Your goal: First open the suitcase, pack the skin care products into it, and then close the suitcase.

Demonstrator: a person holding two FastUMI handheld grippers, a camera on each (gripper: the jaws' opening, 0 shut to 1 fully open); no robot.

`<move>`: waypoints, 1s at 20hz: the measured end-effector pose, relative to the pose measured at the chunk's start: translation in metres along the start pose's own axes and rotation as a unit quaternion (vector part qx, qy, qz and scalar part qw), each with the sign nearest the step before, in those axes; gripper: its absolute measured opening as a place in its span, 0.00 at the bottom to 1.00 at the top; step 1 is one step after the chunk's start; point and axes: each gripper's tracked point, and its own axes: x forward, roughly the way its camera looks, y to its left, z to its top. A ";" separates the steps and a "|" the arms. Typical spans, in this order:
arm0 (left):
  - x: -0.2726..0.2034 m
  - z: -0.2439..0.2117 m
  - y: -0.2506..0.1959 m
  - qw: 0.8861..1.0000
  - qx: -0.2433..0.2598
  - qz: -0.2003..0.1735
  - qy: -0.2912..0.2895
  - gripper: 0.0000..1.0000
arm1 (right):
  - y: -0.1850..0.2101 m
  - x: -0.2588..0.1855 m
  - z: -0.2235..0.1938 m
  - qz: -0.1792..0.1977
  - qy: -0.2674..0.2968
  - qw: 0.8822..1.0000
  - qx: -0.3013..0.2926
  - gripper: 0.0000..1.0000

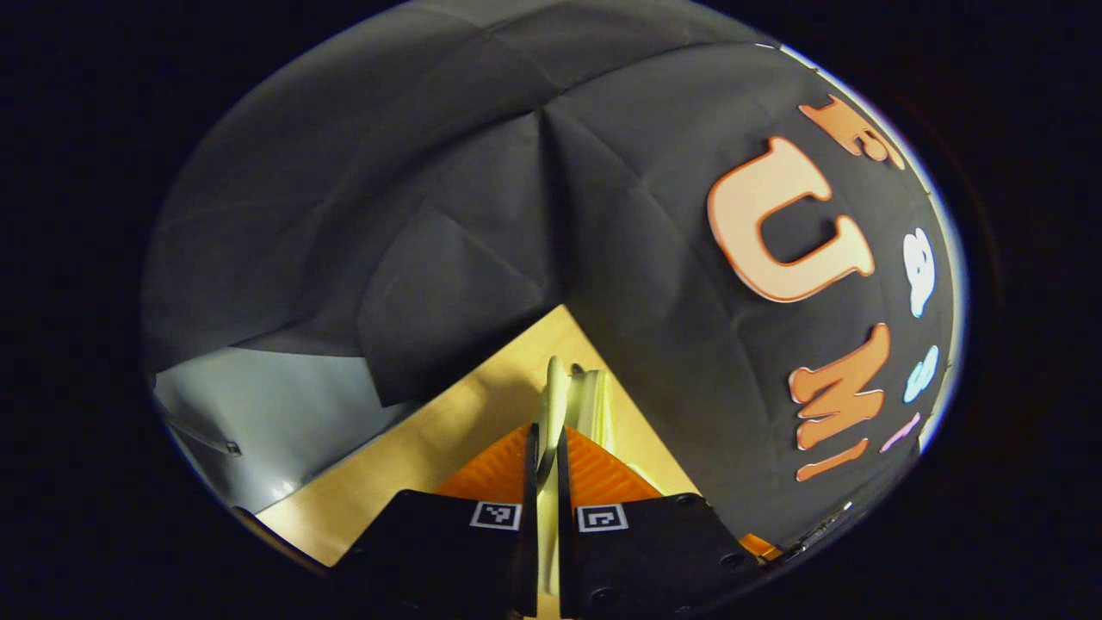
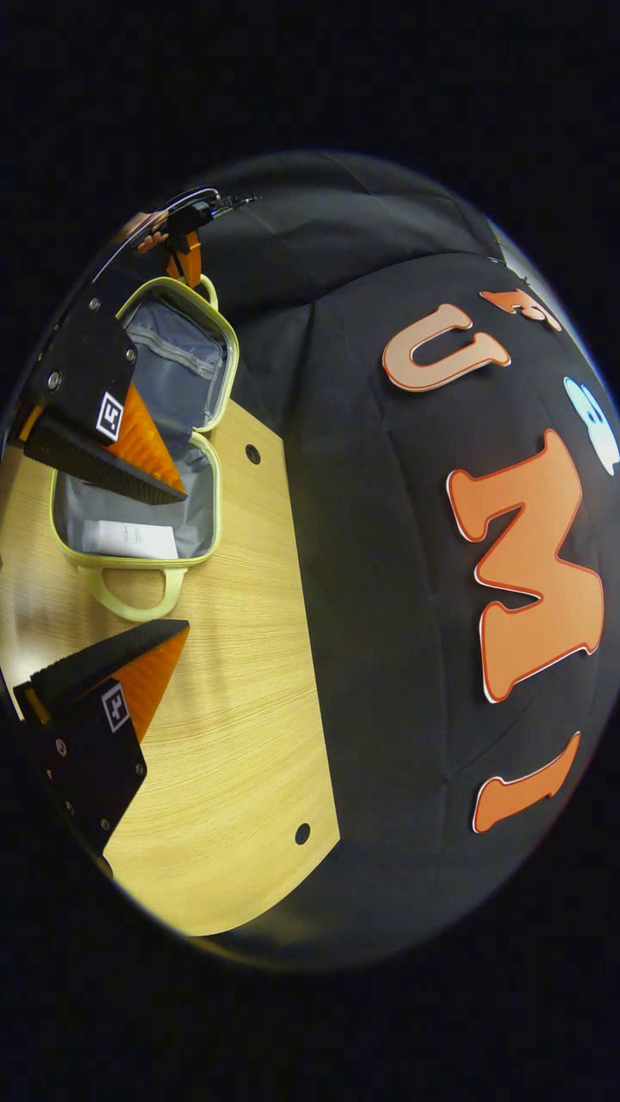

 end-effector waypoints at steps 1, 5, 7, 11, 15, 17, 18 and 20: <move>-0.004 -0.001 -0.016 1.000 0.009 -0.014 -0.002 0.10 | 0.000 -0.001 0.003 0.004 -0.003 1.000 -0.001 0.87; -0.018 -0.002 -0.078 0.997 0.039 -0.063 -0.005 0.10 | -0.006 -0.002 0.006 0.012 -0.005 1.000 0.000 0.86; -0.026 -0.010 -0.109 0.994 0.053 -0.092 -0.004 0.10 | -0.010 -0.003 0.010 0.015 -0.008 1.000 0.000 0.87; -0.031 -0.034 -0.164 0.986 0.086 -0.144 0.015 0.10 | -0.017 -0.008 0.022 0.028 -0.023 0.999 0.006 0.87; -0.033 -0.067 -0.217 0.974 0.110 -0.196 0.037 0.10 | -0.030 -0.012 0.022 0.033 -0.019 0.999 0.010 0.87; -0.031 -0.085 -0.232 0.969 0.113 -0.213 0.046 0.10 | -0.036 -0.015 0.025 0.036 -0.025 0.999 0.010 0.87; -0.030 -0.097 -0.240 0.968 0.120 -0.216 0.051 0.10 | -0.039 -0.016 0.028 0.037 -0.030 0.999 0.009 0.87; -0.029 -0.119 -0.257 0.962 0.131 -0.228 0.067 0.10 | -0.046 -0.020 0.031 0.035 -0.035 0.999 0.008 0.87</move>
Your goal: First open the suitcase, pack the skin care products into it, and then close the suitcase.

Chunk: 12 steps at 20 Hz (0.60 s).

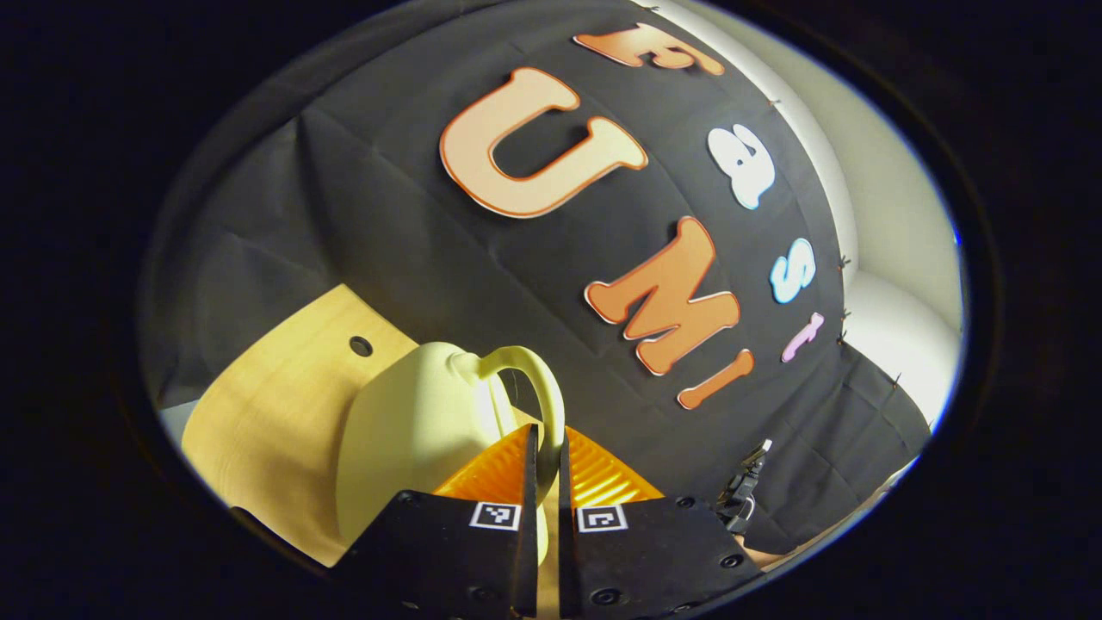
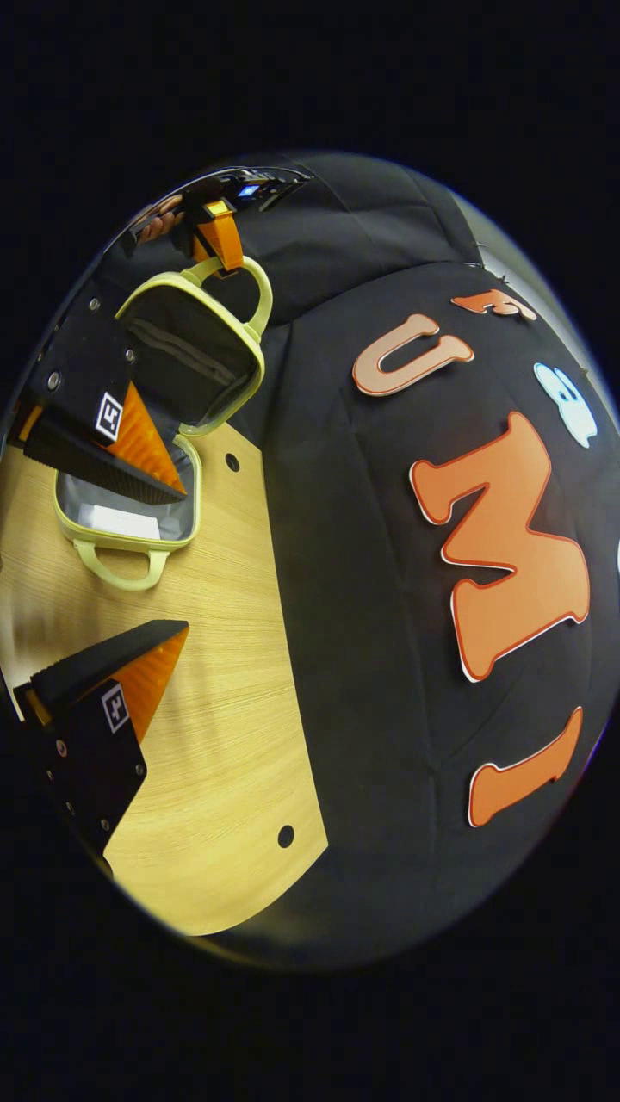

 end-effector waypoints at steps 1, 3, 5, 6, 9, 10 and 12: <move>0.009 -0.008 -0.007 1.000 0.004 -0.005 0.009 0.10 | -0.006 -0.001 0.001 -0.004 -0.002 1.000 -0.002 0.87; 0.029 -0.030 -0.027 0.999 0.011 -0.016 0.030 0.10 | -0.014 -0.006 0.006 -0.009 -0.011 1.000 -0.009 0.87; 0.048 -0.055 -0.043 0.998 0.019 -0.024 0.054 0.10 | -0.021 -0.009 0.009 -0.014 -0.018 1.000 -0.019 0.87; 0.057 -0.068 -0.050 0.997 0.023 -0.027 0.067 0.10 | -0.022 -0.010 0.011 -0.012 -0.020 0.999 -0.022 0.87; 0.081 -0.101 -0.061 0.993 0.035 -0.029 0.105 0.10 | -0.032 -0.012 0.009 -0.014 -0.018 1.000 -0.021 0.88; 0.089 -0.116 -0.065 0.992 0.041 -0.030 0.120 0.10 | -0.038 -0.014 0.008 -0.016 -0.018 1.000 -0.019 0.89; 0.101 -0.140 -0.068 0.987 0.049 -0.028 0.152 0.10 | -0.043 -0.016 0.009 -0.017 -0.020 1.000 -0.016 0.90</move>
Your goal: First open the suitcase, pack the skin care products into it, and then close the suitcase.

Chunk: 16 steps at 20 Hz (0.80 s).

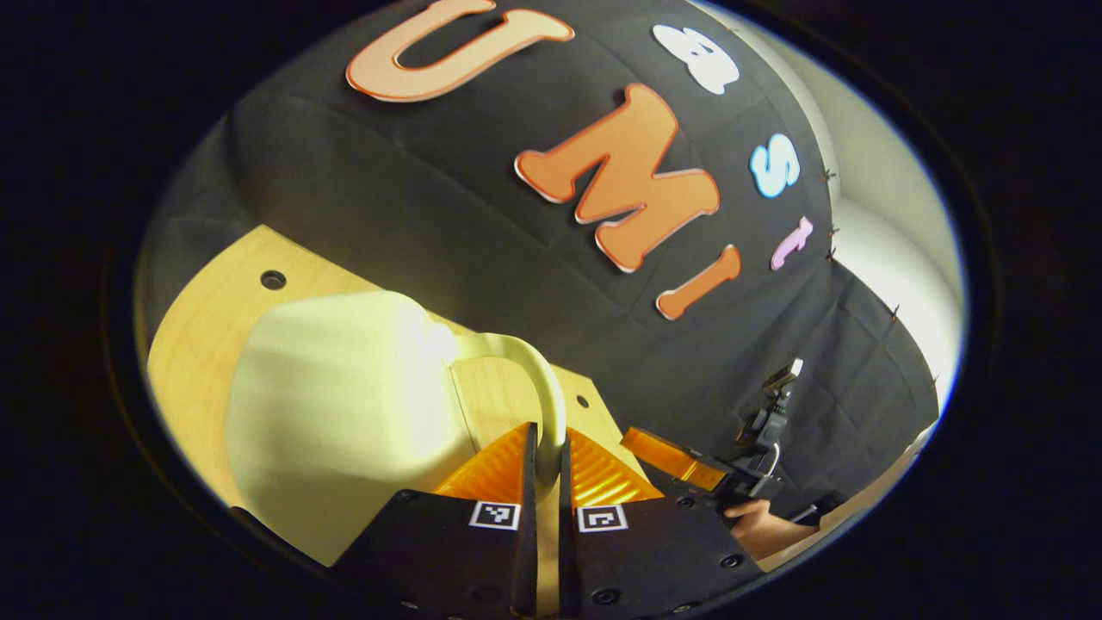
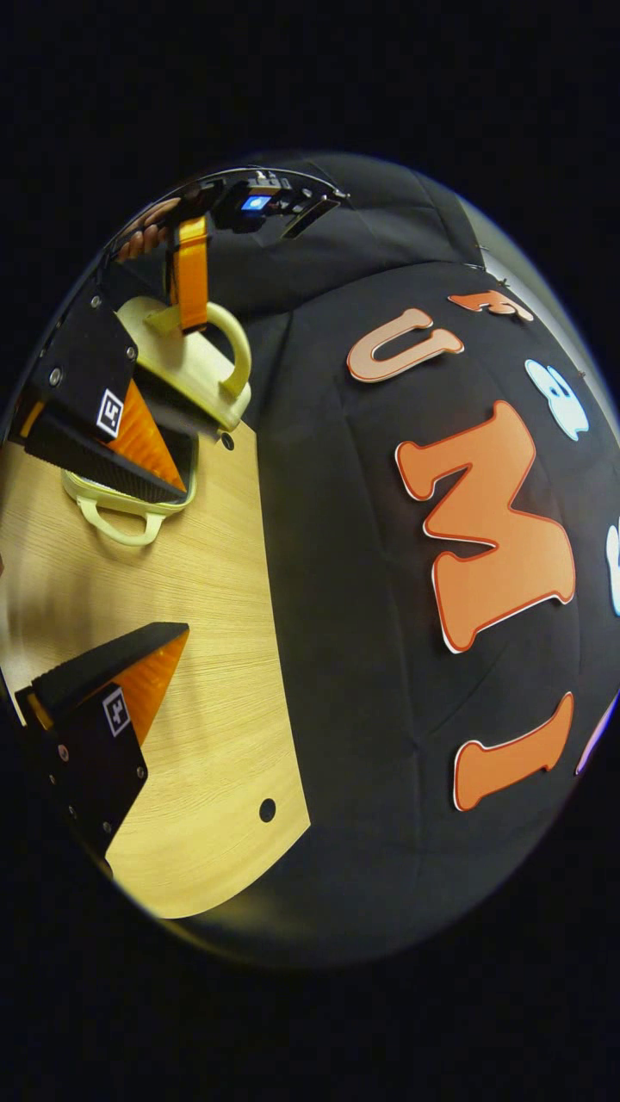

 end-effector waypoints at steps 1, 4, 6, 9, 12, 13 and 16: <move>0.010 -0.011 -0.002 1.000 0.003 0.003 0.014 0.10 | -0.003 -0.001 0.000 0.000 -0.001 1.000 0.000 0.90; 0.041 -0.040 -0.004 0.998 0.016 0.016 0.055 0.11 | -0.010 -0.003 -0.003 0.000 0.003 1.000 0.002 0.90; 0.054 -0.057 -0.003 0.996 0.029 0.035 0.080 0.10 | -0.013 -0.004 -0.004 0.000 0.003 1.000 0.004 0.90; 0.069 -0.084 0.008 0.987 0.075 0.081 0.118 0.10 | -0.019 -0.005 -0.008 -0.002 0.007 1.000 0.001 0.90; 0.085 -0.105 0.028 0.973 0.119 0.136 0.141 0.13 | -0.024 -0.008 -0.008 -0.006 0.004 1.000 -0.001 0.90; 0.087 -0.112 0.032 0.968 0.132 0.149 0.154 0.13 | -0.026 -0.009 -0.008 -0.006 0.003 1.000 -0.002 0.90; 0.090 -0.115 0.033 0.954 0.184 0.163 0.172 0.25 | -0.032 -0.012 -0.009 -0.011 0.003 1.000 -0.005 0.90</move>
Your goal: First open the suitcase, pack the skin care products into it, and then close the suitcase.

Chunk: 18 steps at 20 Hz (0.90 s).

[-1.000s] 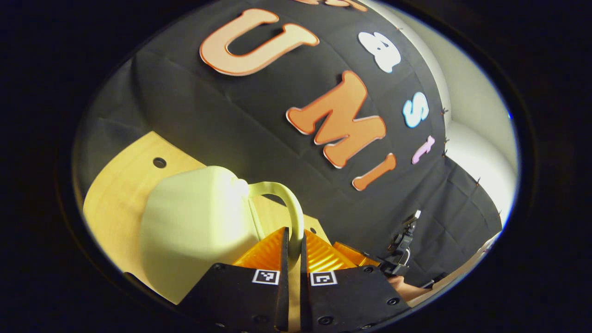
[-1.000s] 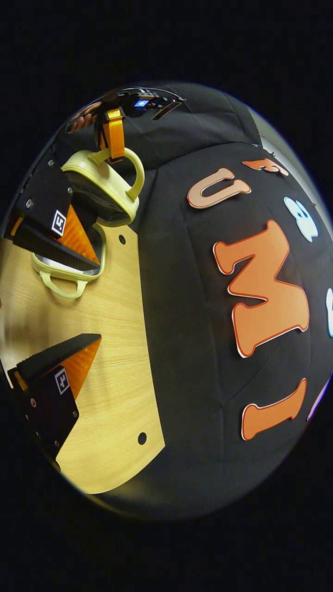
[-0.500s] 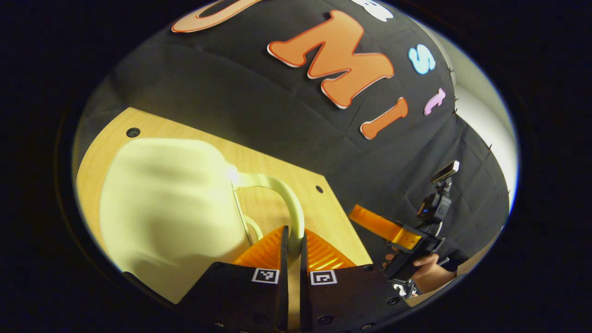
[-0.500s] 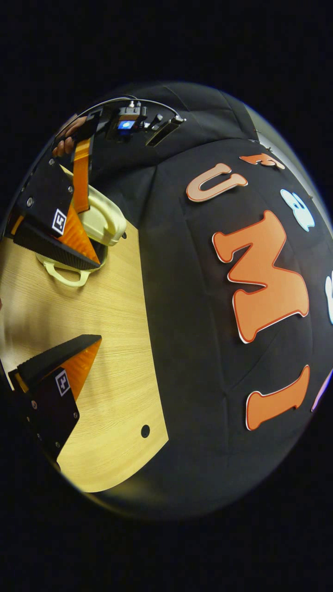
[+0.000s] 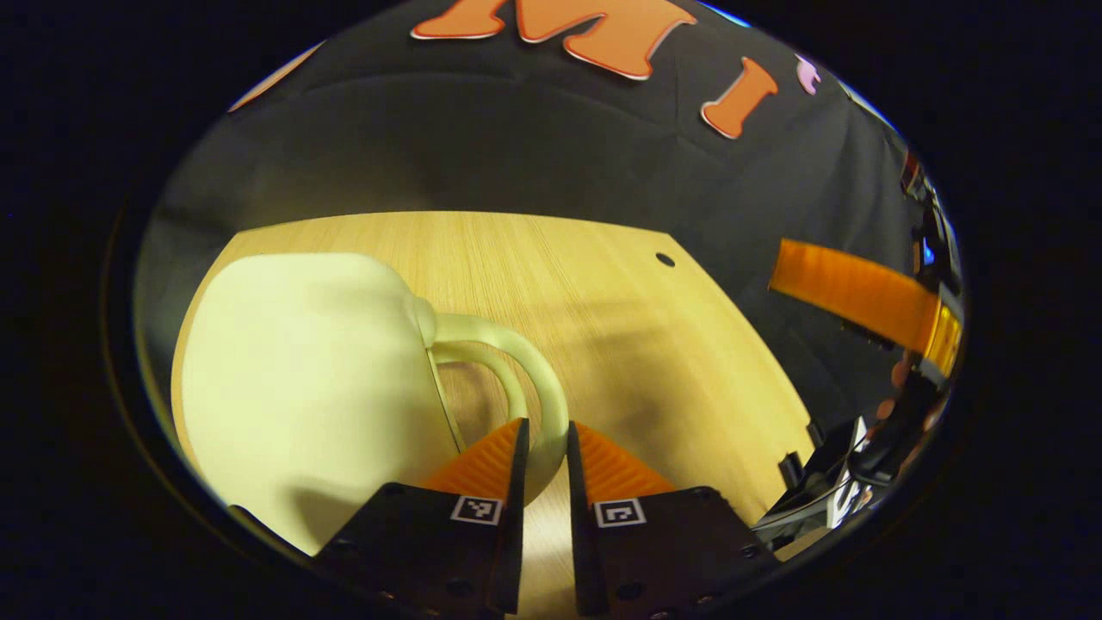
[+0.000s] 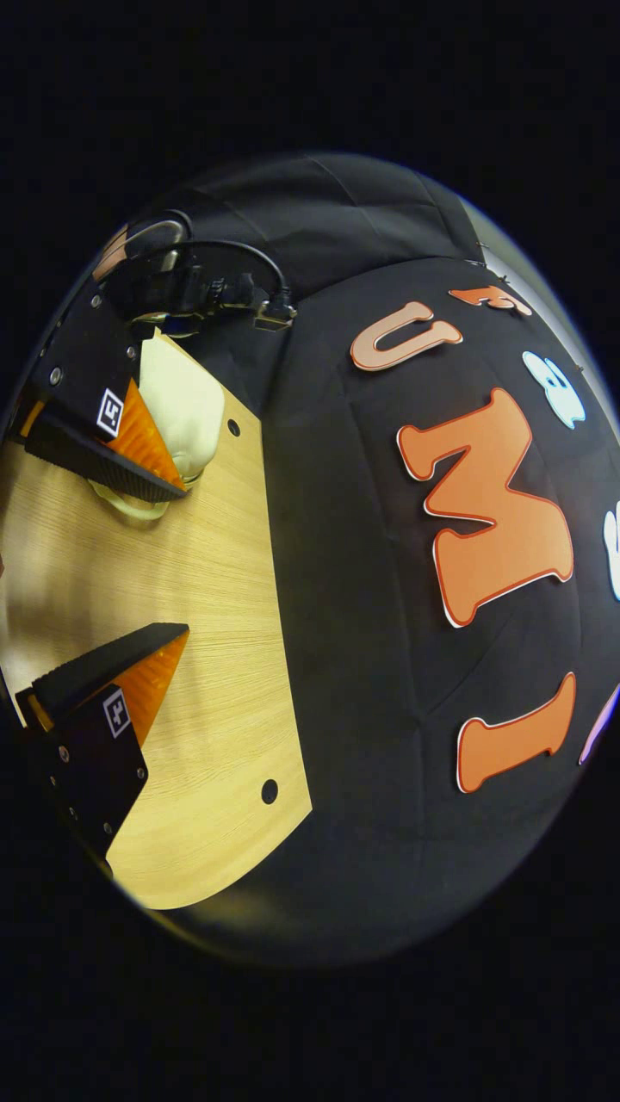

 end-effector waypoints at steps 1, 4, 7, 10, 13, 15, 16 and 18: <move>-0.004 -0.006 -0.004 1.000 0.000 -0.003 -0.001 0.25 | -0.003 -0.001 0.000 -0.002 -0.001 1.000 0.000 0.90; -0.007 0.001 -0.016 0.998 -0.038 -0.038 -0.014 0.31 | -0.008 -0.004 0.003 -0.009 -0.008 1.000 -0.002 0.90; -0.019 0.010 -0.020 0.998 -0.024 -0.032 -0.039 0.76 | -0.011 -0.007 0.007 -0.015 -0.017 1.000 -0.003 0.90; -0.031 0.027 -0.025 0.997 0.002 -0.023 -0.068 0.81 | -0.013 -0.010 0.013 -0.020 -0.028 0.999 -0.008 0.90; -0.043 0.047 -0.020 0.995 0.010 -0.007 -0.103 0.93 | -0.013 -0.015 0.023 -0.029 -0.048 0.998 -0.021 0.90; -0.052 0.064 -0.011 0.990 0.020 0.018 -0.137 0.94 | -0.015 -0.018 0.030 -0.038 -0.061 0.997 -0.033 0.90; -0.056 0.072 -0.008 0.987 0.028 0.031 -0.153 0.94 | -0.017 -0.019 0.035 -0.046 -0.069 0.996 -0.041 0.91; -0.064 0.082 0.003 0.980 0.046 0.060 -0.187 0.95 | -0.020 -0.024 0.049 -0.062 -0.094 0.992 -0.060 0.91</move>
